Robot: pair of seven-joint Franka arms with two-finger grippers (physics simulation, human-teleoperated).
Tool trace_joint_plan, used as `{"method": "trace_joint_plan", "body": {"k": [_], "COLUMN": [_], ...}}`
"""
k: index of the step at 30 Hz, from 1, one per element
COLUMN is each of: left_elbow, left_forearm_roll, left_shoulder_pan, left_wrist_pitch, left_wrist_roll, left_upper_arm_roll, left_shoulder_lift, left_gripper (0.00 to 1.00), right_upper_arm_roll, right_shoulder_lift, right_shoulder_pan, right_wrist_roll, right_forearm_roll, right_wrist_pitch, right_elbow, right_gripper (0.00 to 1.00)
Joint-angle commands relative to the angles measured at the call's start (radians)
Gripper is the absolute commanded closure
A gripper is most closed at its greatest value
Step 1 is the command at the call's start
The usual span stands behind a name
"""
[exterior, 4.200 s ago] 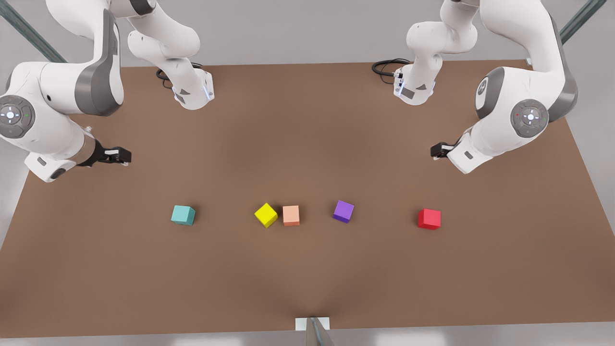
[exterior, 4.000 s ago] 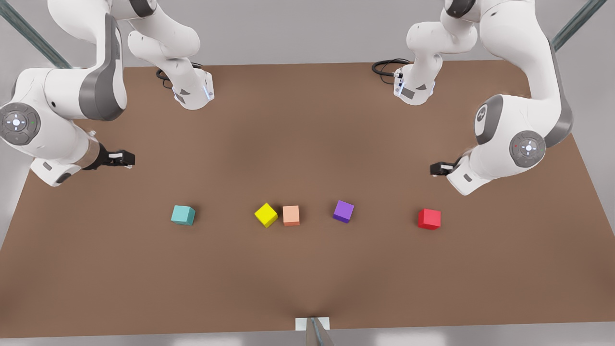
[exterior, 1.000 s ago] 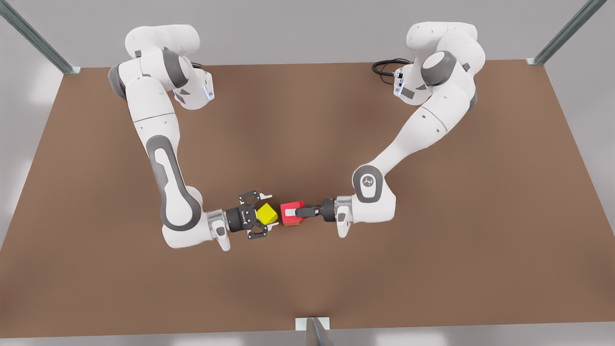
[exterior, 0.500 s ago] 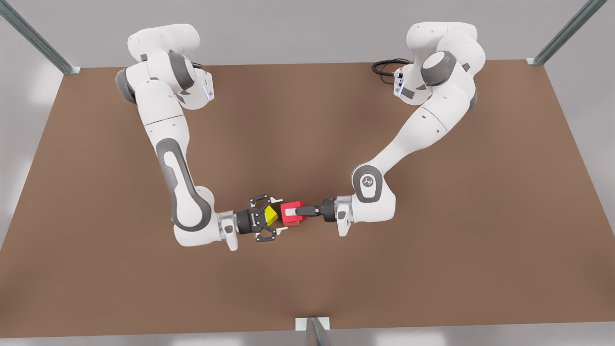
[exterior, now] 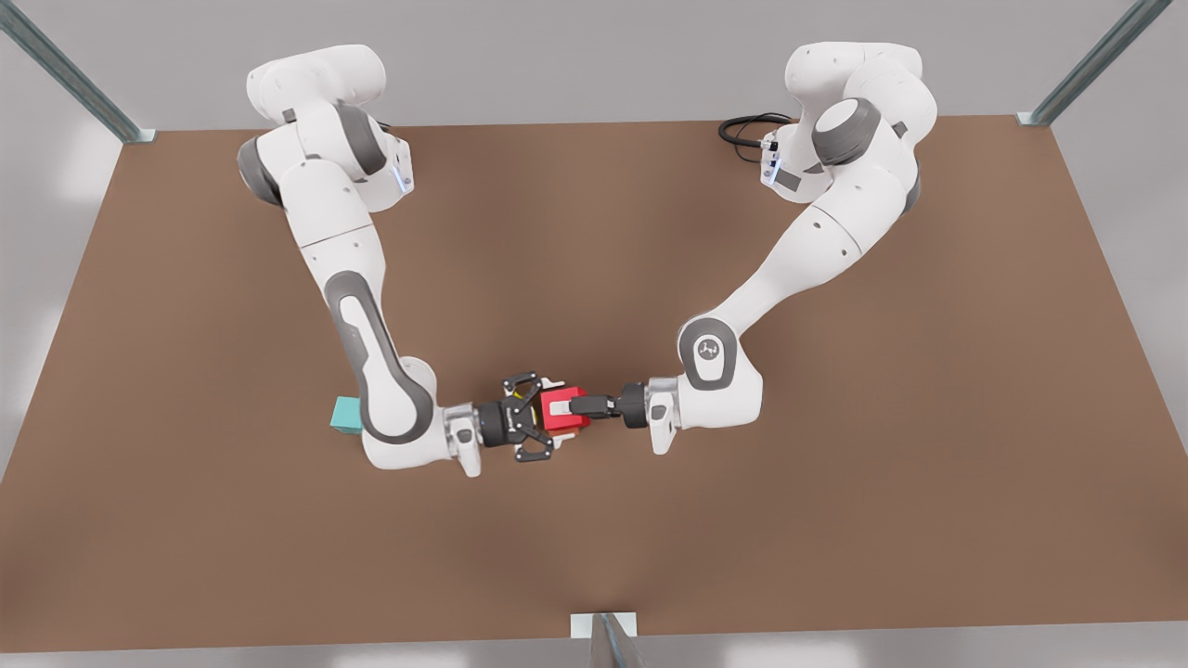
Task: Pick up red wooden cube and pass to hand red wooden cube and place in blue wooden cube
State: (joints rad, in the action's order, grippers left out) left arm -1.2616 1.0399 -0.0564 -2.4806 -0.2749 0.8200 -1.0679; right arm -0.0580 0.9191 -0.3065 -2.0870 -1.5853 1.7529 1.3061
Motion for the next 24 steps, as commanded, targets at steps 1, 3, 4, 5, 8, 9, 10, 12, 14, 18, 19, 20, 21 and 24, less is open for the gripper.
{"method": "trace_joint_plan", "body": {"k": [1, 3, 4, 5, 8, 9, 10, 12, 14, 18, 19, 20, 21, 24], "left_elbow": [0.001, 0.001, 0.001, 0.001, 0.001, 0.001, 0.001, 0.001, 0.001, -0.051, -0.084, -0.11, -0.153, -0.166], "left_forearm_roll": [0.025, 0.025, 0.023, 0.023, 0.022, 0.022, 0.022, 0.022, 0.023, 0.014, 0.012, 0.012, 0.009, -0.011], "left_shoulder_pan": [0.0, -0.002, -0.002, -0.003, -0.003, -0.002, -0.002, -0.002, -0.002, 0.07, 0.118, 0.156, 0.207, 0.286], "left_wrist_pitch": [-0.001, -0.001, -0.001, -0.001, -0.001, -0.001, -0.001, -0.001, -0.001, 0.014, 0.038, 0.051, 0.058, 0.16], "left_wrist_roll": [-0.135, -0.136, -0.136, -0.136, -0.136, -0.136, -0.136, -0.136, -0.136, -0.141, -0.173, -0.202, -0.204, -0.202], "left_upper_arm_roll": [0.001, 0.001, 0.001, 0.001, 0.001, 0.001, 0.001, 0.001, 0.001, 0.008, 0.011, 0.025, 0.033, 0.033], "left_shoulder_lift": [0.002, 0.0, 0.0, 0.0, 0.0, 0.0, 0.0, 0.0, 0.0, 0.012, 0.025, 0.026, 0.052, 0.052], "left_gripper": [0.48, 0.48, 0.48, 0.48, 0.48, 0.48, 0.48, 0.28, 0.0, 0.0, 0.0, 0.0, 0.0, 0.0], "right_upper_arm_roll": [0.0, 0.0, 0.0, 0.0, 0.0, 0.0, 0.0, 0.0, 0.0, 0.0, 0.0, 0.0, 0.004, 0.026], "right_shoulder_lift": [0.0, 0.001, 0.001, 0.004, 0.006, 0.007, 0.006, 0.006, 0.006, 0.006, 0.006, 0.006, 0.003, -0.005], "right_shoulder_pan": [-0.003, -0.008, -0.01, -0.01, -0.01, -0.008, -0.008, -0.006, -0.005, -0.005, -0.005, -0.003, 0.0, 0.009], "right_wrist_roll": [-0.053, -0.048, -0.045, -0.044, -0.044, -0.045, -0.045, -0.045, -0.047, -0.045, -0.045, -0.045, -0.045, -0.047], "right_forearm_roll": [-0.005, -0.01, -0.012, -0.012, -0.013, -0.013, -0.013, -0.015, -0.015, -0.015, -0.015, -0.015, -0.012, -0.001], "right_wrist_pitch": [0.016, 0.022, 0.027, 0.027, 0.025, 0.025, 0.025, 0.022, 0.022, 0.022, 0.022, 0.022, 0.02, 0.017], "right_elbow": [0.001, -0.001, -0.001, -0.002, -0.004, -0.004, -0.004, -0.004, -0.004, -0.004, -0.004, -0.004, -0.004, -0.01], "right_gripper": [0.0, 0.0, 0.0, 0.21, 0.62, 0.63, 0.63, 0.63, 0.63, 0.63, 0.63, 0.63, 0.63, 0.63]}}
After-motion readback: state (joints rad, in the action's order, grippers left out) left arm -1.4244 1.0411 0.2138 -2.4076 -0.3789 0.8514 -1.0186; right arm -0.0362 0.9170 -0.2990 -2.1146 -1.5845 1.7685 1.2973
